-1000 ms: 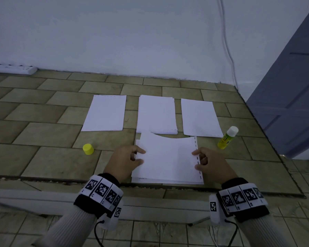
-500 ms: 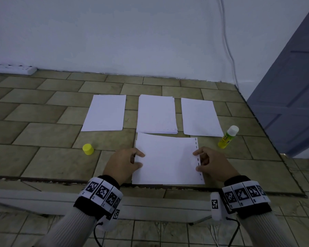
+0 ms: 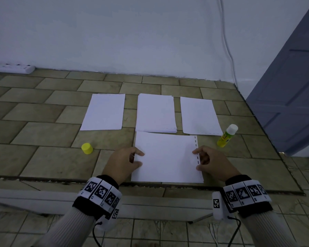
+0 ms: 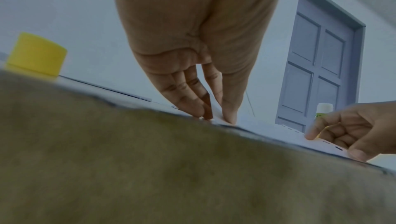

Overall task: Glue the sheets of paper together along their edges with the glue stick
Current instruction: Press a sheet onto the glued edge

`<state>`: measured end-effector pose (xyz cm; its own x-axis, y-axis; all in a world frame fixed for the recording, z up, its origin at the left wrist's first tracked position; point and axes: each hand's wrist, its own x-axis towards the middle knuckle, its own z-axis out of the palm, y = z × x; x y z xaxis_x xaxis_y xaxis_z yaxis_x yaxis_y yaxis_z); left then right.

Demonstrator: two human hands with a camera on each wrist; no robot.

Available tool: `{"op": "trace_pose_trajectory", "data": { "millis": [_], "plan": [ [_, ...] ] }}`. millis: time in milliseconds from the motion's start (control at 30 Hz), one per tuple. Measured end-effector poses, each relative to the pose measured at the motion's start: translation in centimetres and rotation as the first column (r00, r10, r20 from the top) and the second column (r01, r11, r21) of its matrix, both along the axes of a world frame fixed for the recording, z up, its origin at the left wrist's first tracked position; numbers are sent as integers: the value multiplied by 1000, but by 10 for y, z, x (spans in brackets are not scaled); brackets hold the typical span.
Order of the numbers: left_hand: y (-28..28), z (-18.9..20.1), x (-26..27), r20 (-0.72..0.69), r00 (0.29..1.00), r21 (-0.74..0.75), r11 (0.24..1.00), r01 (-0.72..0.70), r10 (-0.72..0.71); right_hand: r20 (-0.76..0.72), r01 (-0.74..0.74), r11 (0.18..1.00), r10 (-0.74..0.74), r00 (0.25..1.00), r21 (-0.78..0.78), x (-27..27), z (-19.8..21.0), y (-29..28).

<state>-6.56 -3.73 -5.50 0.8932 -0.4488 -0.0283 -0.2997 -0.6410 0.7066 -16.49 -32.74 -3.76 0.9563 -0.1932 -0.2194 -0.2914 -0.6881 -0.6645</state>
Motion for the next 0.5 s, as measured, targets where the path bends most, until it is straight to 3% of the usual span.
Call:
{"op": "trace_pose_trajectory", "data": {
  "millis": [500],
  "plan": [
    [1,-1,0,19,1000,9,1000,5,-5,24,1,998,-3,1000,65,-5,-3,-2]
  ]
}}
